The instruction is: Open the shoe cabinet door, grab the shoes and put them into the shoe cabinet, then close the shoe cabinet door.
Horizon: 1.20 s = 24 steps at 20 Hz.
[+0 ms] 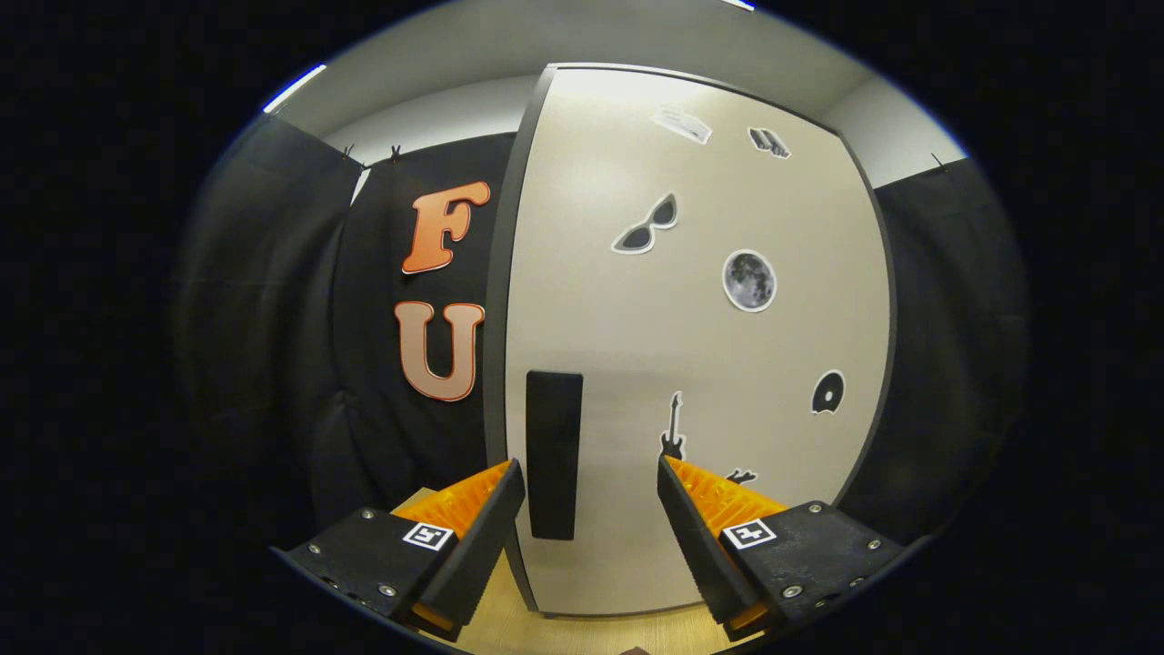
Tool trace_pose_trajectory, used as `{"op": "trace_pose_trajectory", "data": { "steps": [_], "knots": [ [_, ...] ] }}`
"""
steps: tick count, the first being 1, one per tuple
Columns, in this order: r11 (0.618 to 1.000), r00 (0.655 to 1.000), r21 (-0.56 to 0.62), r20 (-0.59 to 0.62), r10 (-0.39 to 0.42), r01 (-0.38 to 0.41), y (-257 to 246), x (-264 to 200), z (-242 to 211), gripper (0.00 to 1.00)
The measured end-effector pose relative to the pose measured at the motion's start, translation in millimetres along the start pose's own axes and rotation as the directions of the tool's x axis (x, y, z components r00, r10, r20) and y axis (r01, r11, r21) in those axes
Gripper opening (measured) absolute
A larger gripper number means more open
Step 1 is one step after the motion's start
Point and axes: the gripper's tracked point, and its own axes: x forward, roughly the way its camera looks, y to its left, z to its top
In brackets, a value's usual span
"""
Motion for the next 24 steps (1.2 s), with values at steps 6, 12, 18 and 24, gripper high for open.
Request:
{"op": "trace_pose_trajectory", "data": {
  "steps": [6, 12, 18, 24],
  "knots": [
    [0.999, 0.996, -0.013, -0.075, -0.054, 0.053, -14, -77, -6, 0.92],
    [0.996, 0.996, -0.016, -0.042, -0.084, 0.083, -41, -146, 13, 0.92],
    [0.995, 0.995, 0.020, 0.019, -0.101, 0.100, -91, -225, 28, 0.92],
    [0.996, 0.995, 0.032, 0.056, -0.087, 0.085, -142, -309, 34, 0.93]
  ]
}}
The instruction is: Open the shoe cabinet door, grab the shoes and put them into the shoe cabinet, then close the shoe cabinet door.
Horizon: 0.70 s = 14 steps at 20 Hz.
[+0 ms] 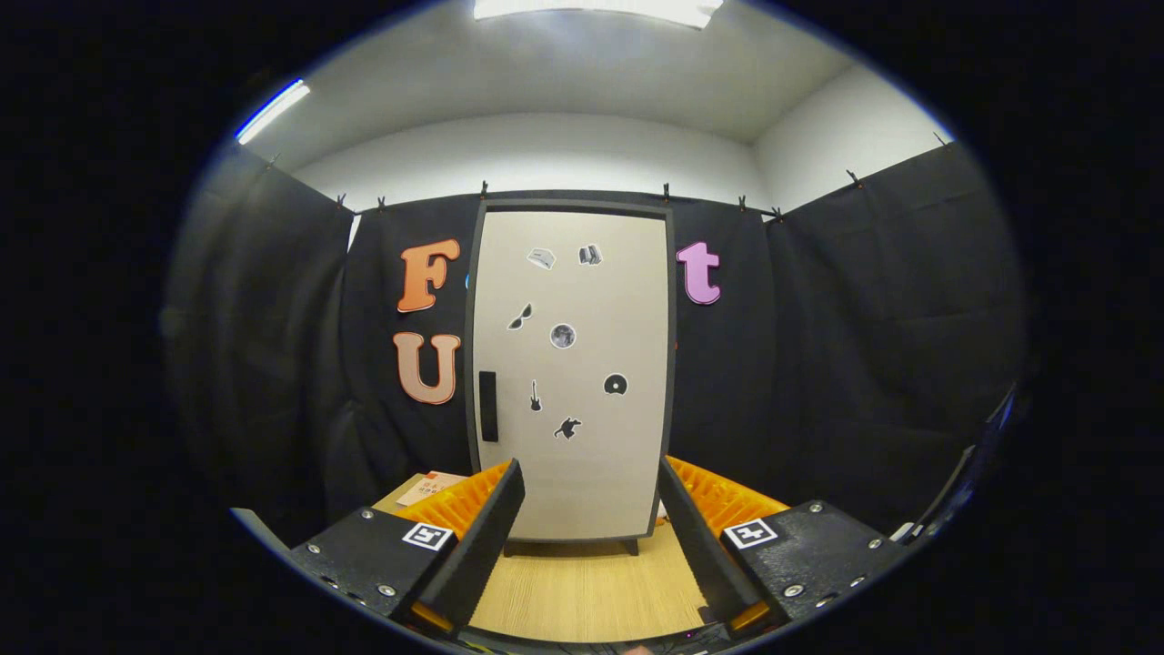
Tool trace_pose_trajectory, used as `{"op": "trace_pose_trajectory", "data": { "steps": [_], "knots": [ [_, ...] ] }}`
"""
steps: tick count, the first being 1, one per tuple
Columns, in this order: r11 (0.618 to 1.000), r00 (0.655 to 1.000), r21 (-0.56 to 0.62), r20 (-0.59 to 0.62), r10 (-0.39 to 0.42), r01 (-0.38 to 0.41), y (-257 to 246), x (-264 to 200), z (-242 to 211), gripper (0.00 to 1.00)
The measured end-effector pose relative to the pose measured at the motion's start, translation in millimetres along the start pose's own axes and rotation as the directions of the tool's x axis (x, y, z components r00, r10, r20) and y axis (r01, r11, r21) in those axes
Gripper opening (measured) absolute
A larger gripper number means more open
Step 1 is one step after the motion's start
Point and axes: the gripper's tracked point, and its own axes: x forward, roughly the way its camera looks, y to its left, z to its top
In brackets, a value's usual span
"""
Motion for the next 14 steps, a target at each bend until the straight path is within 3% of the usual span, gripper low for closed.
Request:
{"op": "trace_pose_trajectory", "data": {
  "steps": [5, 14],
  "knots": [
    [0.998, 1.000, 0.062, -0.001, 0.019, -0.019, -26, -33, -6, 0.93],
    [0.993, 0.999, 0.114, -0.025, 0.020, -0.017, -58, -49, -18, 0.93]
  ]
}}
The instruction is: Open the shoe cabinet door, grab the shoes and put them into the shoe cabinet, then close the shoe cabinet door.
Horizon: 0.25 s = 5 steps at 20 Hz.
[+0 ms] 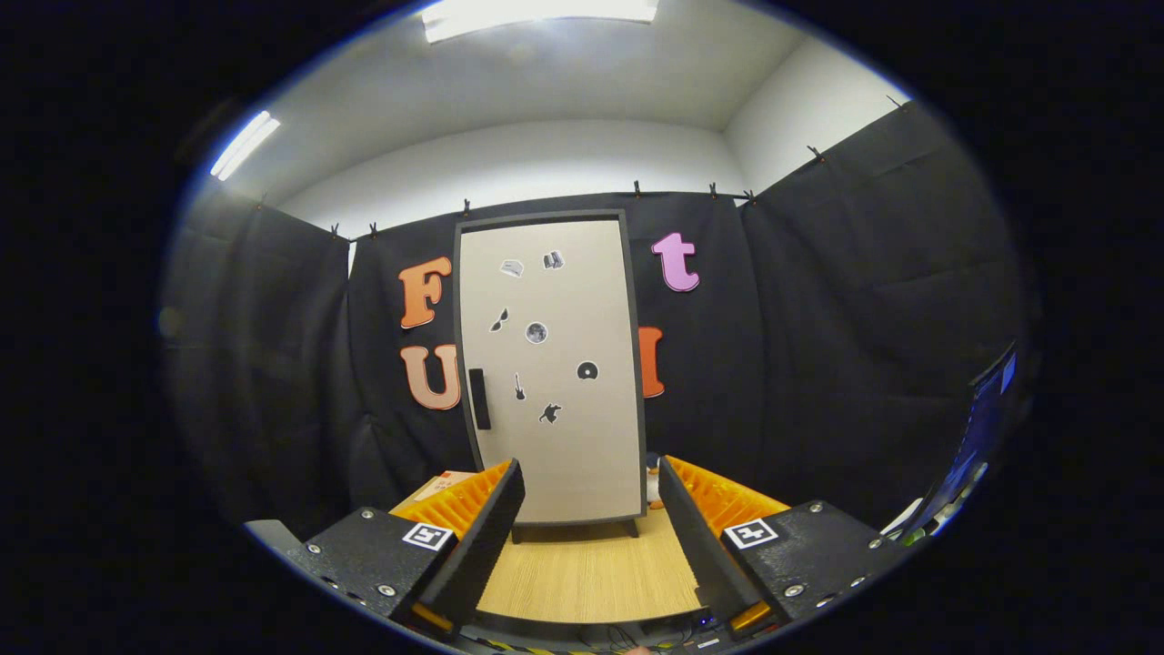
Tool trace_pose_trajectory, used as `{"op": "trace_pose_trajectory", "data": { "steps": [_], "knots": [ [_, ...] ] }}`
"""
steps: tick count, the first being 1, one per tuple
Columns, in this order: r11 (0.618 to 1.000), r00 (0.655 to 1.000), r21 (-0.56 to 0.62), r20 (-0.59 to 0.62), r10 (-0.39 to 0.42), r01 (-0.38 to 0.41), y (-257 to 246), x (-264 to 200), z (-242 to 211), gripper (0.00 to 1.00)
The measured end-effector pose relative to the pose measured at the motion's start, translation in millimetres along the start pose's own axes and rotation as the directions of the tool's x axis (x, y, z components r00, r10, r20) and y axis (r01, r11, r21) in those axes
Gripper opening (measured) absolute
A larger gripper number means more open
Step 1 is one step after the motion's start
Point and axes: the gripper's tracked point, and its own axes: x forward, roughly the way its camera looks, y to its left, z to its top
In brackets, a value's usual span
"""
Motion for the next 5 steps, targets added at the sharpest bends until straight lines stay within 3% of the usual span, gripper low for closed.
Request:
{"op": "trace_pose_trajectory", "data": {
  "steps": [5],
  "knots": [
    [1.000, 1.000, 0.012, -0.002, 0.014, -0.014, 1.0, 1.8, -0.1, 0.93]
  ]
}}
